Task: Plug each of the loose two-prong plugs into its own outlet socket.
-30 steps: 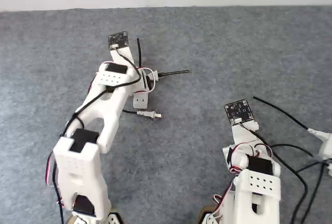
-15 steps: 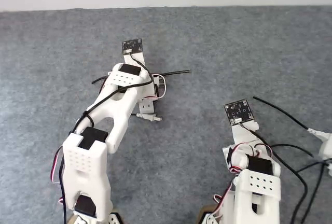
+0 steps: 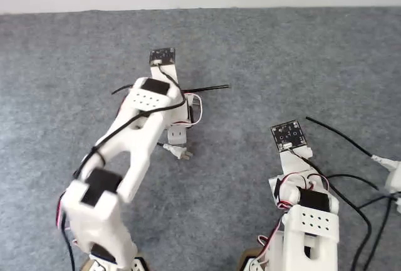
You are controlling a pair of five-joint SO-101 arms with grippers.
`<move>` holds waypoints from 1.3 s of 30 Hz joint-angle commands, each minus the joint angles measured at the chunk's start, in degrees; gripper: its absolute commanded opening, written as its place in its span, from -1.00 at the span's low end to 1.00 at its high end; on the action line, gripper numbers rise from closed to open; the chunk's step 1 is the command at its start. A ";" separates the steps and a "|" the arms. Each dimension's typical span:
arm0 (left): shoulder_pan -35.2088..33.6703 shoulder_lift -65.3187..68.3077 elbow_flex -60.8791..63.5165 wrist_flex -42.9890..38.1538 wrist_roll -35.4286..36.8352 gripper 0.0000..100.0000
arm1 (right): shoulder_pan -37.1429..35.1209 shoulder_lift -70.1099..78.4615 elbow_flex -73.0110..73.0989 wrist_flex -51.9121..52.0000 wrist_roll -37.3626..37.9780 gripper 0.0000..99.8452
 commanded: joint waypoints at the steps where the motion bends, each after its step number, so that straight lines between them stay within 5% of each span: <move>1: -1.23 -11.16 3.47 -2.11 -4.31 -0.97 | -0.40 -0.75 -0.35 -1.45 0.18 -0.94; 8: -1.23 -22.51 15.25 -0.53 -13.10 -0.97 | -0.40 -0.75 -0.35 -1.45 0.09 -0.94; 16: 11.60 -24.35 18.95 4.92 -24.35 -0.97 | -0.40 -0.84 -0.35 -1.36 0.09 -0.94; 21: 13.89 -24.97 9.45 7.21 -23.74 -0.97 | -0.04 -0.84 -0.35 -1.36 0.00 -0.94; 29: 16.53 -24.97 11.82 1.32 -20.48 -0.97 | -0.04 -0.84 -0.35 -1.27 0.00 -0.95; 32: 14.07 -25.41 11.30 -0.70 -14.77 -0.97 | -0.04 -0.84 -0.35 -1.27 0.00 -0.95; 35: 4.48 -28.66 11.74 -2.73 -6.07 -0.97 | 0.04 -0.92 -0.35 -1.19 0.00 -0.95; 39: -3.96 -34.64 17.98 -3.25 -7.12 -0.97 | 0.04 -0.92 -0.35 -1.19 0.00 -0.95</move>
